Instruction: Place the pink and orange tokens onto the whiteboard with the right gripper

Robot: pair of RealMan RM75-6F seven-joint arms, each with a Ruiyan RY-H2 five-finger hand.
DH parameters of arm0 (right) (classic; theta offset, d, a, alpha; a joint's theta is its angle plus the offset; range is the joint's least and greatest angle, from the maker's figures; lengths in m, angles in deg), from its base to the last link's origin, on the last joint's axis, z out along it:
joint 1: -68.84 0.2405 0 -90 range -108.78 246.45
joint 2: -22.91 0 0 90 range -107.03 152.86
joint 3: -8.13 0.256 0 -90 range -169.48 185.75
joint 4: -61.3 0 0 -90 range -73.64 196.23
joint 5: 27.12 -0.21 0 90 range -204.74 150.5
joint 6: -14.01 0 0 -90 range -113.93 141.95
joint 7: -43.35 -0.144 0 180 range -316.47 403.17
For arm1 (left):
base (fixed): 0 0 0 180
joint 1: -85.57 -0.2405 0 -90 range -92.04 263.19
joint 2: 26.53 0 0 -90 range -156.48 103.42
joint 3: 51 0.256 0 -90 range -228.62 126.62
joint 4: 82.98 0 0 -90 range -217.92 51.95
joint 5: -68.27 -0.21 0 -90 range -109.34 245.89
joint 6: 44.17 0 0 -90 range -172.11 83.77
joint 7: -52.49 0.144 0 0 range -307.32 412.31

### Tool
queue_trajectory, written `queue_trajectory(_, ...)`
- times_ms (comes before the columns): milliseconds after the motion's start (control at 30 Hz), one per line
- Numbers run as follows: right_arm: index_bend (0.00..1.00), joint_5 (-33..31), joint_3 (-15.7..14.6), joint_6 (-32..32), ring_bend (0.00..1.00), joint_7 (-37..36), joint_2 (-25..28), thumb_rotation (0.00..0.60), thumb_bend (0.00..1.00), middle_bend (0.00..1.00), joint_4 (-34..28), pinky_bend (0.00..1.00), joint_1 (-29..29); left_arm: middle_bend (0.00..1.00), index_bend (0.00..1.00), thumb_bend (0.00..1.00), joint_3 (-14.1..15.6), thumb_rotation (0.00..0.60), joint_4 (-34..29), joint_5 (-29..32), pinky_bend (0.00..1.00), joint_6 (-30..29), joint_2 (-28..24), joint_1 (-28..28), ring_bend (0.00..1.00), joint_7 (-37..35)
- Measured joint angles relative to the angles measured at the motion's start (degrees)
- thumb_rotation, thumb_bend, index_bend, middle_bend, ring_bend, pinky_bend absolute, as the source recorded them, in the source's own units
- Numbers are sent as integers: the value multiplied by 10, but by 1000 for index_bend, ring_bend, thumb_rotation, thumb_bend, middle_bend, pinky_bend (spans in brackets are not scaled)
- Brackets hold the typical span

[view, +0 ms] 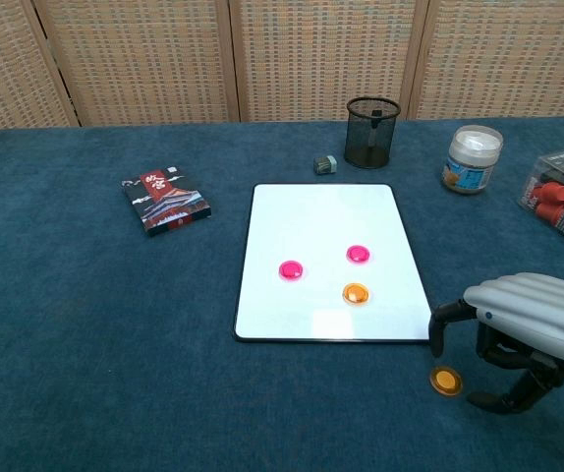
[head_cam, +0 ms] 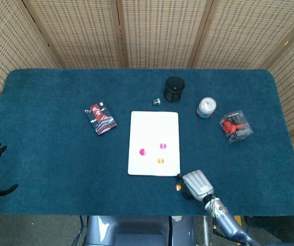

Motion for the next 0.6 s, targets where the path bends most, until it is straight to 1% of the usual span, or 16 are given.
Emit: queue_trajectory(600,394,-15,13,-21,1000,23,-23,600,334,962,20,1000,-6,0,0,0,-1,600,1,3,0,2,-1,1,0,-4)
